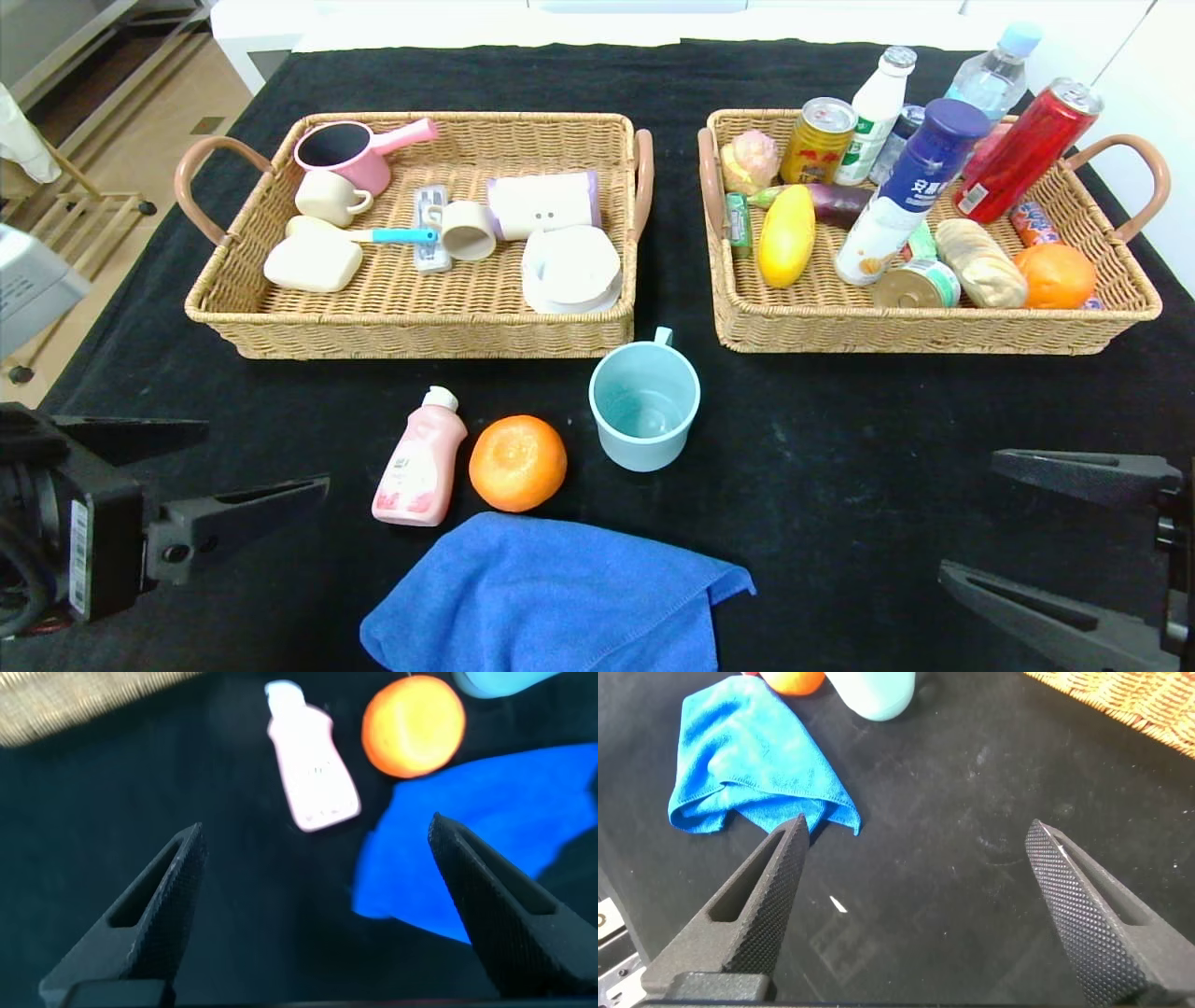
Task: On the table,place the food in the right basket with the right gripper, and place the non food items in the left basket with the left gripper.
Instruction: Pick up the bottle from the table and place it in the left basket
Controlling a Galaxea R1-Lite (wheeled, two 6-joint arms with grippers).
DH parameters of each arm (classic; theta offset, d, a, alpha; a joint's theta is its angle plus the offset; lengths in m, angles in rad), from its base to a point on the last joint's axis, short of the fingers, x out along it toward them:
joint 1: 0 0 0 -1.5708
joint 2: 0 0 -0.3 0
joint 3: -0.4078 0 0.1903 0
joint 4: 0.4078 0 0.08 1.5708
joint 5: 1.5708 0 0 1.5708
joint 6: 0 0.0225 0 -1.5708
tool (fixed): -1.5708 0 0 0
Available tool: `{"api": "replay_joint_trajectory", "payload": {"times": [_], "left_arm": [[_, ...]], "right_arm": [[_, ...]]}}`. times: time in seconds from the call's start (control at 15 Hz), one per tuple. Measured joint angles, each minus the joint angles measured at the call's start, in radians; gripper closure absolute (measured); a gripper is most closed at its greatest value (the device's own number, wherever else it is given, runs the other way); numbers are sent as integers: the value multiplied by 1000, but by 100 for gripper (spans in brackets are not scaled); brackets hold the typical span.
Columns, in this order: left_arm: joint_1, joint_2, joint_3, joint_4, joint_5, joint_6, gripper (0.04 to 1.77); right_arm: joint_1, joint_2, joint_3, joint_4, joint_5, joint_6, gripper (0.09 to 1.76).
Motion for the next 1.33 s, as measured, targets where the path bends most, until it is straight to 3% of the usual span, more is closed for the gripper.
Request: {"api": "replay_joint_trajectory", "payload": {"times": [0.13, 0.27, 0.67, 0.87, 1.33], "left_arm": [[-16, 61, -91, 108, 56, -67, 9], [-31, 131, -135, 146, 119, -117, 9], [-90, 243, -154, 150, 144, -127, 9], [-94, 292, -157, 147, 204, -148, 9], [-100, 375, -148, 96, 213, -184, 9]], "right_arm": [[0, -6, -1, 0, 0, 0, 15], [0, -10, -2, 0, -1, 0, 14], [-10, -17, -4, 0, -1, -1, 14], [-11, -17, -4, 0, -2, -1, 14], [-11, -14, 1, 0, -1, -1, 14]]}}
